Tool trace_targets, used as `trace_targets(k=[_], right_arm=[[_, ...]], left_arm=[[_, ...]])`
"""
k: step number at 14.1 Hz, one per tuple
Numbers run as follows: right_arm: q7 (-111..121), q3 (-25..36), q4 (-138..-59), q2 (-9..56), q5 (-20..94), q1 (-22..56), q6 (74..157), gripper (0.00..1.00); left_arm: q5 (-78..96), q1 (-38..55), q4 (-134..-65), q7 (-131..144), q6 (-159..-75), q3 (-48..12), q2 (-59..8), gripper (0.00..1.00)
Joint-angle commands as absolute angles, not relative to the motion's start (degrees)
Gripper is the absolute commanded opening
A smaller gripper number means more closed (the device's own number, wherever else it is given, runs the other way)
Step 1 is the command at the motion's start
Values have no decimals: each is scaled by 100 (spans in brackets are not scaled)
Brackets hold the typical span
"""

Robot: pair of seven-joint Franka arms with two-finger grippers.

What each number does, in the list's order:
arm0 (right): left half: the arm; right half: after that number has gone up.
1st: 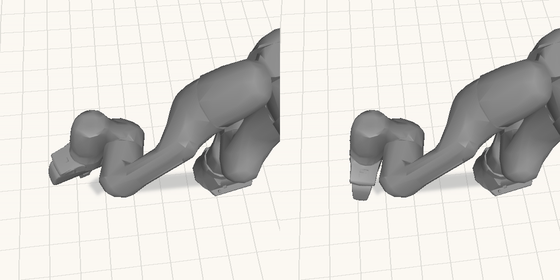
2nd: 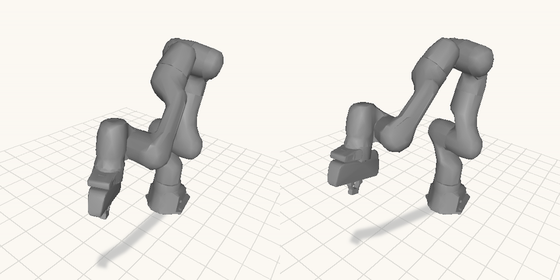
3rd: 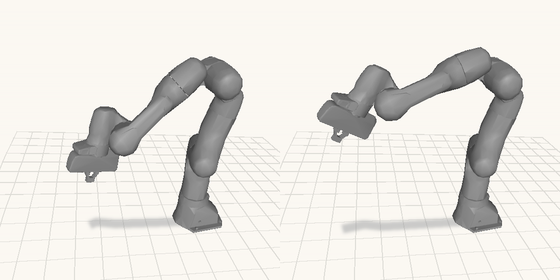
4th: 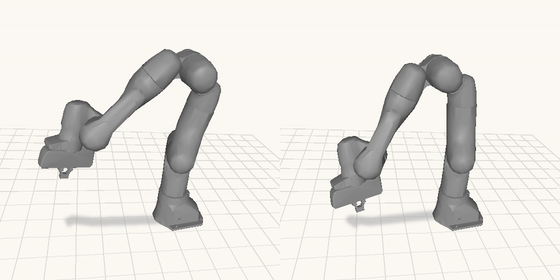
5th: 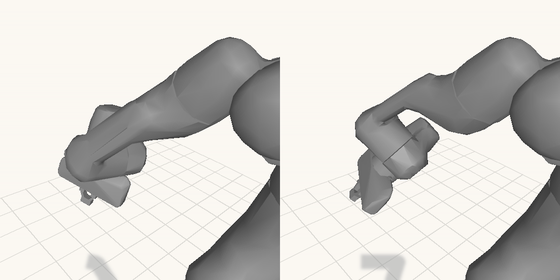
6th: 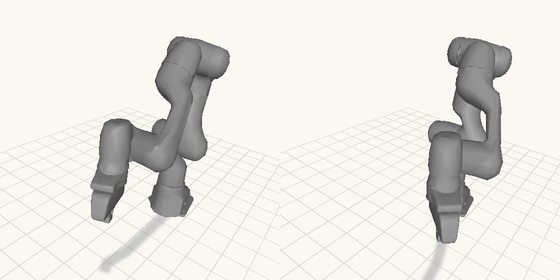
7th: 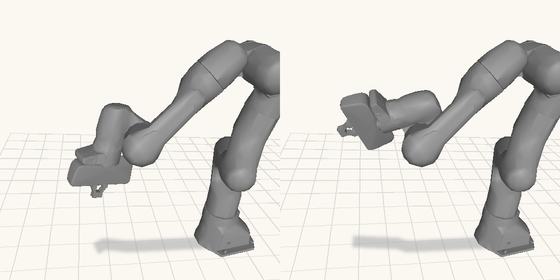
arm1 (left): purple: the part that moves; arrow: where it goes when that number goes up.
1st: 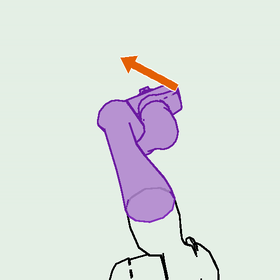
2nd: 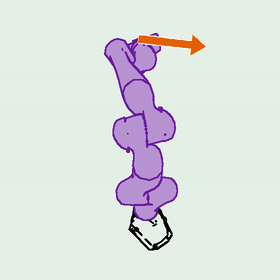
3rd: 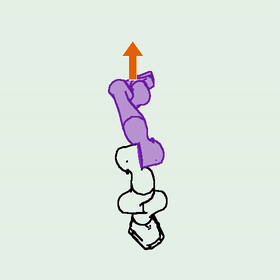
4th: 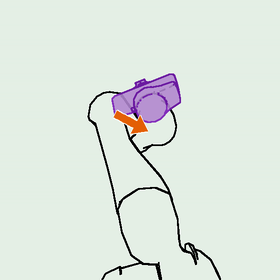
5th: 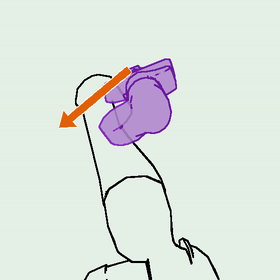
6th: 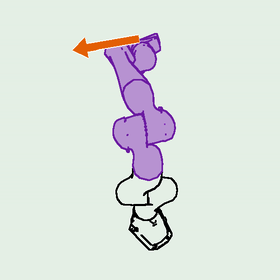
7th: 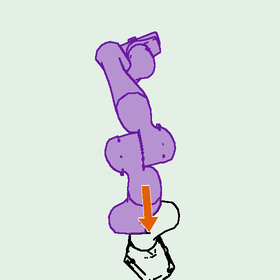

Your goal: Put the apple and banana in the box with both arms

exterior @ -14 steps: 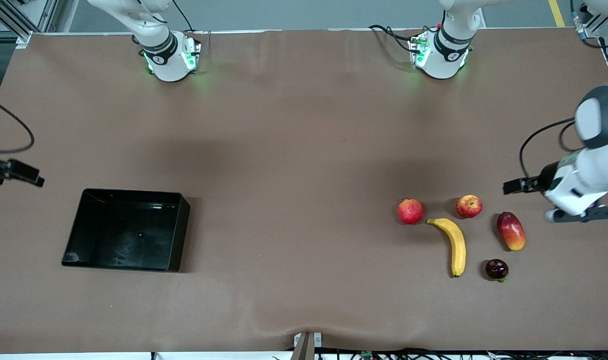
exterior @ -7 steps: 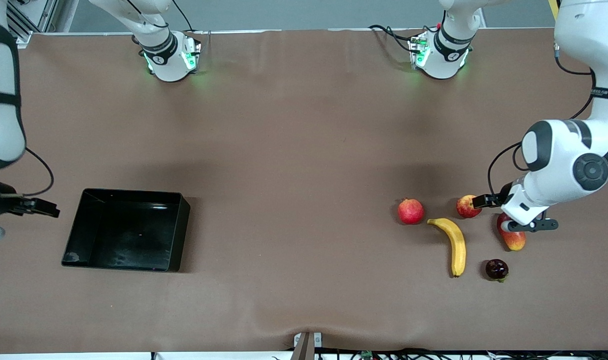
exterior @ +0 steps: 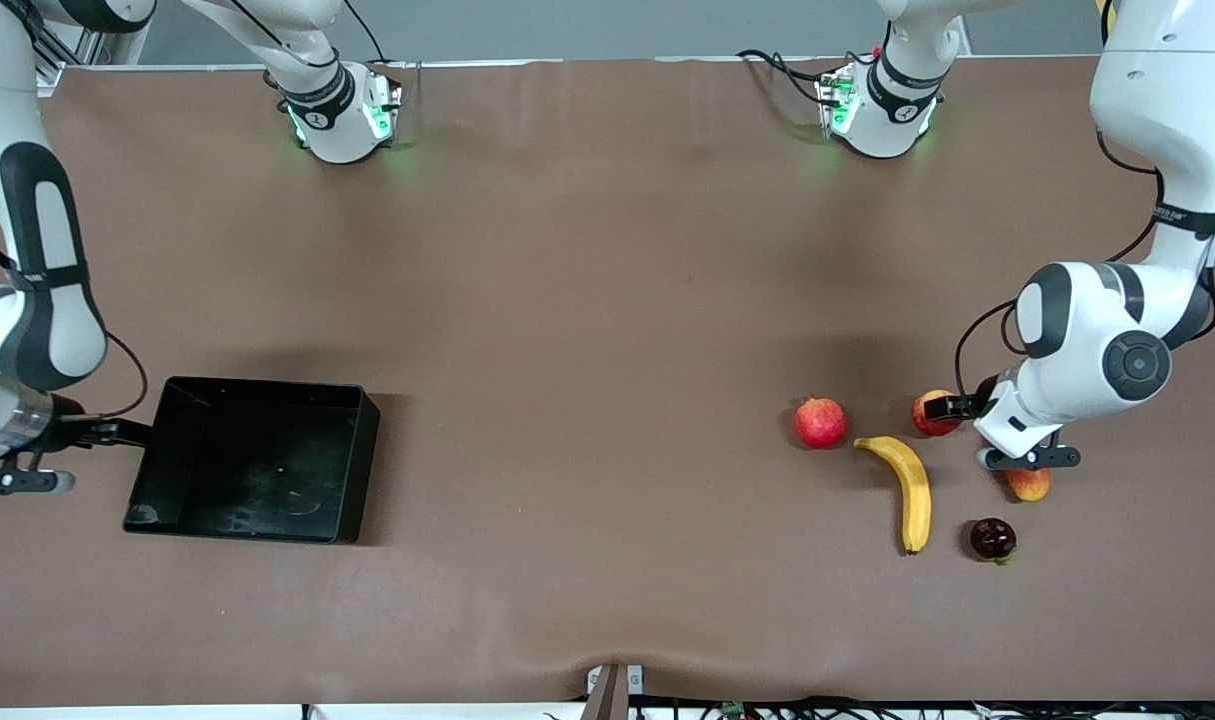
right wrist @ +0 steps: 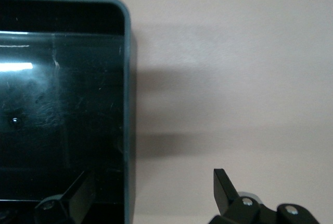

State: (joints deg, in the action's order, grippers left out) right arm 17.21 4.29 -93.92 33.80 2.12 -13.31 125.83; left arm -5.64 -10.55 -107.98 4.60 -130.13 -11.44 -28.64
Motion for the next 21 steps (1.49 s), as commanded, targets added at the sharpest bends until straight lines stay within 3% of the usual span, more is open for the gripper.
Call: trace_targets(k=[1, 4, 5, 7, 8, 10, 17, 21], right_arm=[[1793, 378, -9378, 3532, 439, -1354, 12682, 100], [2020, 360, -9378, 3735, 448, -1345, 13007, 100], [2100, 360, -9378, 3761, 448, -1353, 13017, 87], [2109, 352, -9369, 3771, 448, -1336, 13008, 28], [2118, 352, -9378, 3771, 448, -1336, 12999, 3], [2118, 352, -9369, 3771, 448, -1327, 12999, 0], [2083, 343, -9325, 3394, 448, -1073, 12824, 0], [1435, 343, -9185, 2849, 448, -292, 11744, 0]], left_arm=[[-633, -1046, -10749, 554, -13157, -1178, -3032, 100], [-633, -1046, -10758, 554, -13157, -1178, -3094, 100], [-659, -1055, -10758, 554, -13157, -1178, -3155, 100], [-668, -1055, -10767, 545, -13157, -1178, -3164, 54], [-677, -1055, -10767, 536, -13149, -1178, -3164, 33], [-686, -1055, -10767, 484, -13122, -1178, -3147, 0], [-694, -1046, -10714, 492, -12534, -1345, -2401, 0], [-694, -1046, -10530, 501, -11981, -1468, -2101, 0]])
